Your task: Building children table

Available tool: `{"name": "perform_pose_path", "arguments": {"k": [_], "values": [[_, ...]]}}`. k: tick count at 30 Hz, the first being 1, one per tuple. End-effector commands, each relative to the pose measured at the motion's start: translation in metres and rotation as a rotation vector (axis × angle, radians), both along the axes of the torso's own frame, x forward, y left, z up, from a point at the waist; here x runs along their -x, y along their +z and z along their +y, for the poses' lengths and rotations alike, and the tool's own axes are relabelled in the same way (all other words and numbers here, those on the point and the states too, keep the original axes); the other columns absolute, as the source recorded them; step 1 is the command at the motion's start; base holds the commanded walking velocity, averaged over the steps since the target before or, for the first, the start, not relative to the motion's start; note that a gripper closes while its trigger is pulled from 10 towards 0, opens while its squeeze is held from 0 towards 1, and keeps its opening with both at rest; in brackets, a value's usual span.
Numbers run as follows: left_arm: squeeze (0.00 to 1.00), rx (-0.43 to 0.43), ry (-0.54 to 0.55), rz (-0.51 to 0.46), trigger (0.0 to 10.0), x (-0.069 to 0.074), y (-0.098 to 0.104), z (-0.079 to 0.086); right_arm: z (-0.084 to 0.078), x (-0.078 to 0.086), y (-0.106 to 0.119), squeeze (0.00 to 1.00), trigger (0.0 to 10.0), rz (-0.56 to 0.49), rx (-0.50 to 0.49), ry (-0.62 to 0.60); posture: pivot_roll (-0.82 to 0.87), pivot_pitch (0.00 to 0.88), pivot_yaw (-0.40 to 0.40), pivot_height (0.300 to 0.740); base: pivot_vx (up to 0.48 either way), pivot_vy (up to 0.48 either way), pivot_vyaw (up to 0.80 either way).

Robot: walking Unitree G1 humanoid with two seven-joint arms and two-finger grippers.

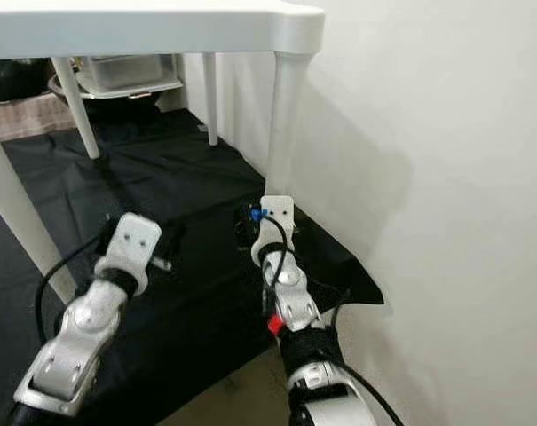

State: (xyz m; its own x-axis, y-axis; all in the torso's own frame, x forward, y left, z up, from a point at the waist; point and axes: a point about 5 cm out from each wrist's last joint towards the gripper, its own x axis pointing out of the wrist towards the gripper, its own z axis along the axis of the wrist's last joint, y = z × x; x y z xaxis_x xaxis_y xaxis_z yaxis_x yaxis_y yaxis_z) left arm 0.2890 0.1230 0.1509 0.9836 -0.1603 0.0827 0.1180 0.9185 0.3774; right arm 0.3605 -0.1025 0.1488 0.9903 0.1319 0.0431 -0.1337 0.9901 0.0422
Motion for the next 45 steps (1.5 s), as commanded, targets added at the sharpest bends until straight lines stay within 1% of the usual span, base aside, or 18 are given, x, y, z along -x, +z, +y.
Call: {"name": "perform_pose_path", "arguments": {"k": [1,2,4,5,7,10,11,14,15,16,18,19,22,25,28,34,41,45], "values": [[0.0,-0.01,-0.008,0.005,10.0,0.003,-0.002,0.0,-0.003,0.004,0.002,0.0,10.0,-0.013,-0.006,0.008,0.1,0.003,-0.036,0.74,0.0,0.0,0.0],[0.0,-0.005,-0.013,0.015,10.0,0.005,-0.005,0.0,-0.005,0.008,0.001,0.0,10.0,-0.019,-0.001,0.011,0.1,0.003,-0.036,0.74,0.0,0.0,0.0],[0.0,0.007,-0.016,0.045,10.0,0.015,-0.015,0.0,-0.015,0.026,-0.004,0.0,10.0,-0.029,0.007,0.031,0.09,0.006,-0.031,0.74,0.0,0.0,0.0],[0.0,0.007,-0.016,0.045,10.0,0.015,-0.015,0.0,-0.015,0.026,-0.004,0.0,10.0,-0.029,0.007,0.031,0.09,0.006,-0.031,0.74,0.0,0.0,0.0],[0.0,0.013,-0.008,0.062,10.0,0.021,-0.021,0.001,-0.021,0.041,-0.006,0.0,10.0,-0.047,0.009,0.054,0.08,0.008,-0.03,0.74,0.0,0.0,0.0],[0.0,0.048,-0.018,0.095,10.0,0.032,-0.028,0.001,-0.021,0.063,-0.013,0.0,10.0,-0.052,0.001,0.118,0.08,0.01,-0.025,0.74,0.0,0.0,0.0],[0.0,0.048,-0.018,0.095,10.0,0.032,-0.028,0.001,-0.021,0.063,-0.013,0.0,10.0,-0.052,0.001,0.118,0.08,0.01,-0.025,0.74,0.0,0.0,0.0],[0.0,0.059,-0.03,0.099,10.0,0.038,-0.029,0.0,-0.021,0.073,-0.017,0.0,10.0,-0.052,0.028,0.148,0.08,0.01,-0.029,0.74,0.0,0.0,0.0],[0.0,0.083,-0.058,0.11,10.0,0.046,-0.03,-0.003,-0.021,0.086,-0.024,0.0,10.0,-0.042,0.069,0.181,0.07,0.012,-0.031,0.74,0.0,0.0,0.0],[0.0,0.083,-0.058,0.11,10.0,0.046,-0.03,-0.003,-0.021,0.086,-0.024,0.0,10.0,-0.042,0.069,0.181,0.07,0.012,-0.031,0.74,0.0,0.0,0.0],[0.0,0.098,-0.081,0.132,10.0,0.054,-0.032,-0.006,-0.018,0.097,-0.029,0.0,10.0,-0.028,0.093,0.208,0.07,0.013,-0.032,0.74,0.0,0.0,0.4],[0.0,0.098,-0.081,0.132,10.0,0.054,-0.032,-0.006,-0.018,0.097,-0.029,0.0,10.0,-0.028,0.093,0.208,0.07,0.013,-0.032,0.74,0.0,0.0,0.8],[0.0,0.119,-0.088,0.174,10.0,0.063,-0.04,-0.008,-0.014,0.108,-0.037,0.0,10.0,0.015,0.085,0.216,0.07,0.011,-0.035,0.74,0.0,0.0,0.8],[0.0,0.157,-0.067,0.198,10.0,0.065,-0.042,-0.005,-0.011,0.112,-0.038,0.0,10.0,0.032,0.09,0.228,0.07,0.006,-0.037,0.74,0.0,0.0,0.8],[0.0,0.161,-0.078,0.206,10.0,0.066,-0.043,-0.007,-0.011,0.112,-0.038,0.0,10.0,0.039,0.089,0.238,0.07,0.002,-0.034,0.74,0.0,0.0,0.8],[0.0,0.148,-0.11,0.217,10.0,0.066,-0.044,-0.013,-0.012,0.112,-0.041,0.0,10.0,0.06,0.099,0.249,0.05,0.0,-0.039,0.74,0.0,0.0,0.8],[0.0,0.126,-0.122,0.218,10.0,0.065,-0.046,-0.016,-0.013,0.113,-0.043,0.0,10.0,0.08,0.092,0.25,0.05,0.0,-0.042,0.74,0.0,0.0,0.8],[0.0,0.137,-0.118,0.232,10.0,0.065,-0.048,-0.016,-0.013,0.112,-0.045,0.0,10.0,0.1,0.077,0.247,0.04,0.0,-0.039,0.74,0.0,0.0,0.53]]}}
